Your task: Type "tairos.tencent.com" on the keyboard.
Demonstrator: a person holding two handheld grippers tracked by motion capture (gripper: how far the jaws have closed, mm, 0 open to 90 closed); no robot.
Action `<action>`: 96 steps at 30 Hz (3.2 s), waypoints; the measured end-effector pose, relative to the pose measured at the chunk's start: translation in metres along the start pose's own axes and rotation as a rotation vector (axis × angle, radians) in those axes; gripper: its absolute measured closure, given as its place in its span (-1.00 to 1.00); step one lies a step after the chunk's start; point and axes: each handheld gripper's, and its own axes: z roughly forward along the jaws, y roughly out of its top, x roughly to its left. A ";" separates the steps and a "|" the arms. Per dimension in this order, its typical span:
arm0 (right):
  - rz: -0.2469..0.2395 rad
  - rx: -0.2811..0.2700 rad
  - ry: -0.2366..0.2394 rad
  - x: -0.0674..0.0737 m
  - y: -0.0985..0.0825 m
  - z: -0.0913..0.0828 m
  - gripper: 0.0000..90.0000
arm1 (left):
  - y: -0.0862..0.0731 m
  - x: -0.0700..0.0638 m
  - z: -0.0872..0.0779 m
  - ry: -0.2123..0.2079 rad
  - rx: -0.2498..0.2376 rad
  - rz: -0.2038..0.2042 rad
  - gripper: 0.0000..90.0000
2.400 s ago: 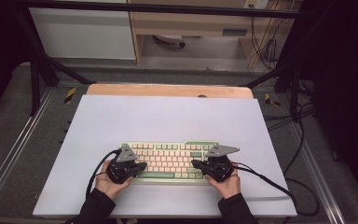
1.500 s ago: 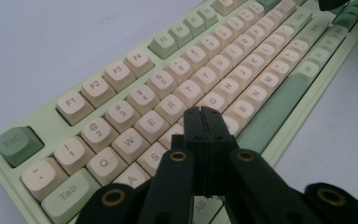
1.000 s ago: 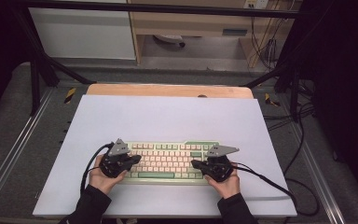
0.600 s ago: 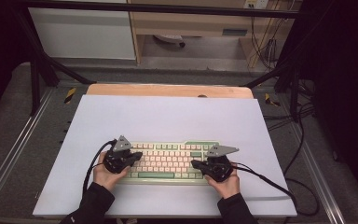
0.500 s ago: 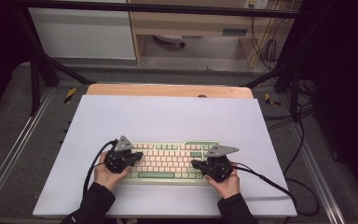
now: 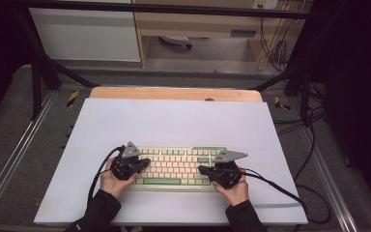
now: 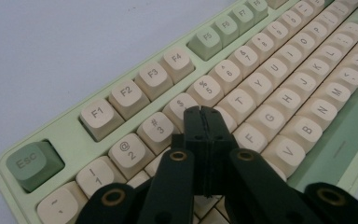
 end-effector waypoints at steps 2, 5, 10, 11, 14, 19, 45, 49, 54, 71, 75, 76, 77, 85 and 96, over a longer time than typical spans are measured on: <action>0.000 -0.001 0.000 0.000 0.000 0.000 1.00 | 0.000 0.000 -0.003 -0.003 -0.011 -0.002 1.00; -0.002 -0.007 0.003 0.000 0.001 -0.001 1.00 | 0.001 -0.001 -0.009 -0.007 -0.022 0.001 1.00; 0.002 -0.013 0.015 0.001 0.002 0.000 1.00 | -0.002 -0.003 -0.022 -0.017 -0.034 0.009 1.00; 0.003 -0.014 0.014 0.002 0.002 0.000 1.00 | -0.003 -0.002 -0.025 -0.019 -0.036 0.011 1.00; -0.003 -0.008 0.019 0.004 0.003 0.003 1.00 | -0.007 -0.001 -0.033 -0.016 -0.041 0.010 1.00; -0.007 -0.015 0.038 0.011 0.010 0.010 1.00 | -0.015 0.000 -0.041 -0.021 -0.046 0.005 1.00; -0.028 0.009 0.111 0.050 0.030 0.066 1.00 | -0.029 0.004 -0.045 -0.039 -0.053 -0.021 1.00; -0.028 0.018 0.116 0.052 0.029 0.072 1.00 | -0.029 0.005 -0.045 -0.039 -0.054 -0.022 1.00; -0.032 0.028 0.117 0.053 0.028 0.075 1.00 | -0.029 0.005 -0.045 -0.035 -0.055 -0.024 1.00; -0.047 0.017 0.112 0.054 0.029 0.072 1.00 | -0.029 0.005 -0.045 -0.034 -0.054 -0.022 1.00; -0.057 0.009 0.101 0.052 0.033 0.066 1.00 | -0.029 0.005 -0.046 -0.033 -0.058 -0.022 1.00; -0.056 0.008 0.100 0.052 0.033 0.065 1.00 | -0.029 0.005 -0.046 -0.033 -0.058 -0.023 1.00; -0.057 0.005 0.097 0.052 0.034 0.064 1.00 | -0.029 0.005 -0.046 -0.033 -0.058 -0.023 1.00; -0.068 0.004 0.081 0.049 0.039 0.056 1.00 | -0.029 0.005 -0.048 -0.034 -0.061 -0.022 1.00; -0.068 -0.004 0.064 0.039 0.038 0.044 1.00 | -0.024 0.003 -0.050 -0.034 -0.076 -0.018 1.00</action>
